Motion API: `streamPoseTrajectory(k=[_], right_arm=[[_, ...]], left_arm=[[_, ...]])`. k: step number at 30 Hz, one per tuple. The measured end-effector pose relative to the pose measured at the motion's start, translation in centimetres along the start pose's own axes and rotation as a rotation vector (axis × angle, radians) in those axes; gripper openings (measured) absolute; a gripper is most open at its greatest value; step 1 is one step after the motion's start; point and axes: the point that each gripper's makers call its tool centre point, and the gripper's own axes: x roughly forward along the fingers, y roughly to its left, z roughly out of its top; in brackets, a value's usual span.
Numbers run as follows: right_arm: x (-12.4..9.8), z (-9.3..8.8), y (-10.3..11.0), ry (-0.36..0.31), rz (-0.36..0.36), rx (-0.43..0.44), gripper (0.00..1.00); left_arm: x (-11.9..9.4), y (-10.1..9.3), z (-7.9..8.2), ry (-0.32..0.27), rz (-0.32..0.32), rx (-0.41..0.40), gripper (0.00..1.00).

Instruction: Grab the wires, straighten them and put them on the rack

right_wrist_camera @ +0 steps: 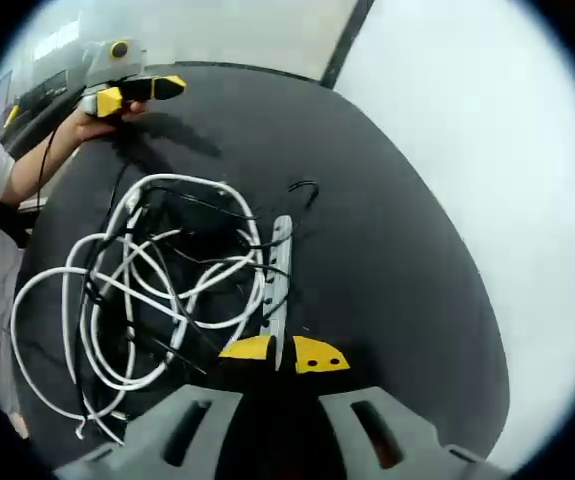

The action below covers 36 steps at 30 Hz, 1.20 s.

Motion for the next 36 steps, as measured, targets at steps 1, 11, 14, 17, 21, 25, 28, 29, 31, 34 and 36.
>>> streamPoseTrajectory(k=[1,11,14,17,21,25,28,29,31,34,36], right_arm=[[0.2,-1.0,-1.0,0.051,-0.047,-0.001,0.04],[-0.6,0.5,0.5,-0.041,0.036,0.018,0.13],[0.7,-0.2,0.8,0.015,0.037,-0.068,0.15],[1.7,0.7,-1.1,0.003,-0.011,0.050,0.15],[2.8,0.9,-0.3,0.061,0.141,0.108,0.15],[3.6,0.4,0.9,0.146,0.188,0.019,0.15],[3.6,1.0,0.1,0.126,0.202,-0.058,0.11],[3.5,1.2,-0.3,0.123,0.197,-0.065,0.11],[3.5,2.4,-2.2,0.071,0.132,-0.135,0.11],[4.1,2.3,-4.7,0.125,0.066,-0.204,0.11],[5.0,2.3,-4.5,0.120,0.086,-0.254,0.11]], left_arm=[[0.0,0.0,0.1,-0.003,0.000,-0.002,0.39],[-0.1,0.2,-0.1,0.004,0.010,0.000,0.37],[-0.1,0.3,-0.2,0.006,0.015,0.003,0.36],[0.0,0.3,-0.5,0.020,0.015,0.017,0.36],[0.0,0.4,-0.7,0.030,0.020,0.023,0.35],[-0.1,0.6,-0.3,0.011,0.023,0.008,0.34],[-0.1,0.7,-0.4,0.017,0.026,0.011,0.32],[-0.1,0.7,-0.5,0.019,0.027,0.013,0.32],[-0.1,0.7,-0.6,0.023,0.027,0.016,0.32],[-0.1,0.7,-0.5,0.020,0.027,0.013,0.32],[-0.1,0.8,-0.5,0.021,0.030,0.013,0.32]])
